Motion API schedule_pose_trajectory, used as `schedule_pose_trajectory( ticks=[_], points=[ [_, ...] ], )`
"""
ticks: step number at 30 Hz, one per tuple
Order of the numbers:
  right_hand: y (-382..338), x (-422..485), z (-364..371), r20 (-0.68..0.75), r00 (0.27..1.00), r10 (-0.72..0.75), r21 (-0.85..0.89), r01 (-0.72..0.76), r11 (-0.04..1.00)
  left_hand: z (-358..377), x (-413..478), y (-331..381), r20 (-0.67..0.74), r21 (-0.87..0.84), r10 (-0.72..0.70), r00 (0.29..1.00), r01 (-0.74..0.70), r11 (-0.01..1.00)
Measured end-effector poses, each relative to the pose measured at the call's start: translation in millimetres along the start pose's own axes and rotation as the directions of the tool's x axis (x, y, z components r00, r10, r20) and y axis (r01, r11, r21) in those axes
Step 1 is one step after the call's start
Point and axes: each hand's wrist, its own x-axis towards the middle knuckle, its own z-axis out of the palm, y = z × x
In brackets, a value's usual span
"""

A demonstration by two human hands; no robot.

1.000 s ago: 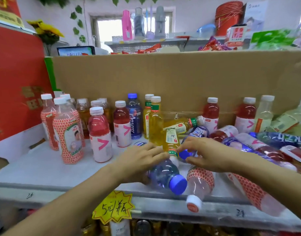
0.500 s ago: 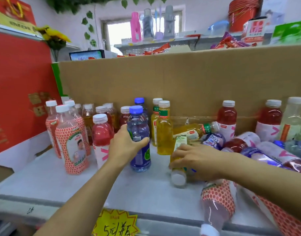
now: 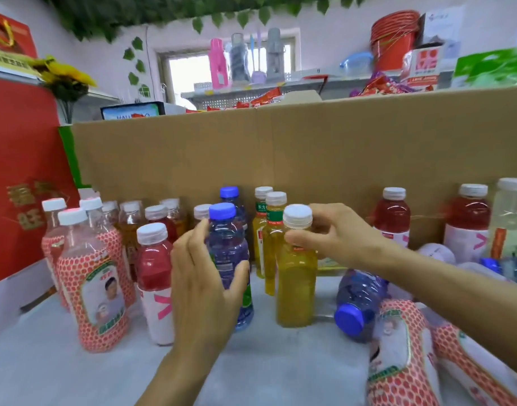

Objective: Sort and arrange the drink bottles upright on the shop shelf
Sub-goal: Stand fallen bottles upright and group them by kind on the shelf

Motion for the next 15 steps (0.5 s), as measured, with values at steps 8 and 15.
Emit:
schedule_pose_trajectory(
  ticks=[8,15],
  points=[
    [22,29,-6,0.336,0.94,0.067,0.157,-0.127,0.979,26,33,33,0.405,0.078,0.326,0.854,-0.388,0.919],
    [109,21,-68,0.311,0.857,0.411,-0.704,-0.083,0.705,27,43,39,0.459,0.071,0.277,0.844,-0.346,0.936]
  ],
)
